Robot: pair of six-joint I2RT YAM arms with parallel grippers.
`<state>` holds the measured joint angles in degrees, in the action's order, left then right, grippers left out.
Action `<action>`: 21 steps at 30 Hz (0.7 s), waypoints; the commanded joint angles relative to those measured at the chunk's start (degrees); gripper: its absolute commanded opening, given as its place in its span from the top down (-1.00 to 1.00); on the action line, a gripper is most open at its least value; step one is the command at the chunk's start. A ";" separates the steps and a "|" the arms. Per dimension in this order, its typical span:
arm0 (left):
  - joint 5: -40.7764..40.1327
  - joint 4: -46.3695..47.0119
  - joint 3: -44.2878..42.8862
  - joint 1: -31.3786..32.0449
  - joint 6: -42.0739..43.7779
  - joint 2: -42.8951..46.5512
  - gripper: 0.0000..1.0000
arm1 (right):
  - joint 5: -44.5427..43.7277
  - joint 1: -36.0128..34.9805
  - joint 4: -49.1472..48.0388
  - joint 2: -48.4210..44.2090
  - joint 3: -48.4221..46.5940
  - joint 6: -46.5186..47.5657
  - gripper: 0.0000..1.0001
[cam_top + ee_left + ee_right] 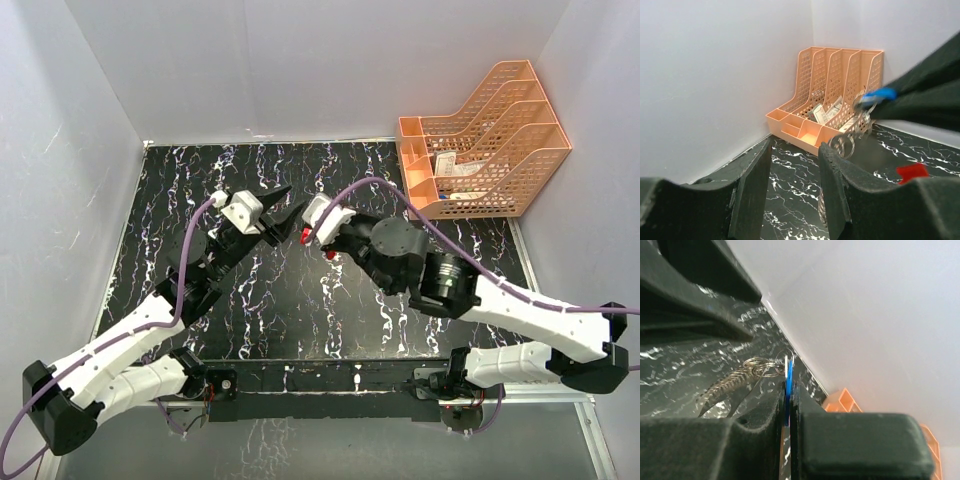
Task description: Remove the keys from the keyring
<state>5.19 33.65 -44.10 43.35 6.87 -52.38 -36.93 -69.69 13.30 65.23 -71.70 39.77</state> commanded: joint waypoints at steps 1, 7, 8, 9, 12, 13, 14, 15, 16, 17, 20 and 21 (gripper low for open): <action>-2.30 0.71 -0.36 0.23 1.52 2.70 0.17 | 11.23 -0.36 6.33 -2.93 -11.10 -1.51 1.00; -0.89 -1.08 -1.27 0.23 1.81 5.12 0.17 | 28.79 -0.36 21.68 -3.20 -22.52 -4.98 1.00; -0.39 -1.55 -1.32 0.20 1.52 5.60 0.17 | 30.00 -0.36 23.19 -3.19 -23.43 -5.27 1.00; 0.30 -2.16 -1.55 0.27 1.25 6.08 0.17 | 30.77 -0.35 24.40 -3.12 -24.04 -5.57 1.00; 2.40 -4.54 -2.85 0.24 0.29 7.19 0.17 | 31.32 -0.31 26.98 -2.45 -24.28 -5.91 1.00; 3.14 -5.28 -3.52 0.24 -0.27 7.47 0.17 | 31.01 -0.35 27.70 -1.92 -24.32 -6.06 1.00; 3.95 -5.94 -4.08 0.24 -1.05 7.69 0.17 | 30.12 -0.36 28.31 -1.27 -24.36 -6.17 1.00; 4.84 -6.51 -4.78 0.24 -1.96 7.80 0.16 | 29.13 -0.36 28.55 -0.58 -24.30 -6.27 1.00; 5.93 -6.91 -5.56 0.24 -3.02 7.82 0.15 | 28.03 -0.36 28.61 -0.04 -24.17 -6.28 1.00; 7.55 -7.08 -6.22 0.20 -4.12 7.78 0.14 | 27.07 -0.36 28.44 0.48 -23.83 -6.25 1.00; 13.61 -5.93 -7.77 0.24 -8.10 7.12 0.09 | 25.28 -0.36 27.47 1.32 -22.74 -5.99 1.00; 15.23 -5.46 -8.07 0.25 -9.37 6.75 0.08 | 24.78 -0.36 26.98 1.38 -22.27 -5.97 1.00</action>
<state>11.90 26.81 -48.69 43.35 3.36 -45.93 -9.52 -69.76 42.04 66.22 -94.17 34.17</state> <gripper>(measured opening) 0.447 0.032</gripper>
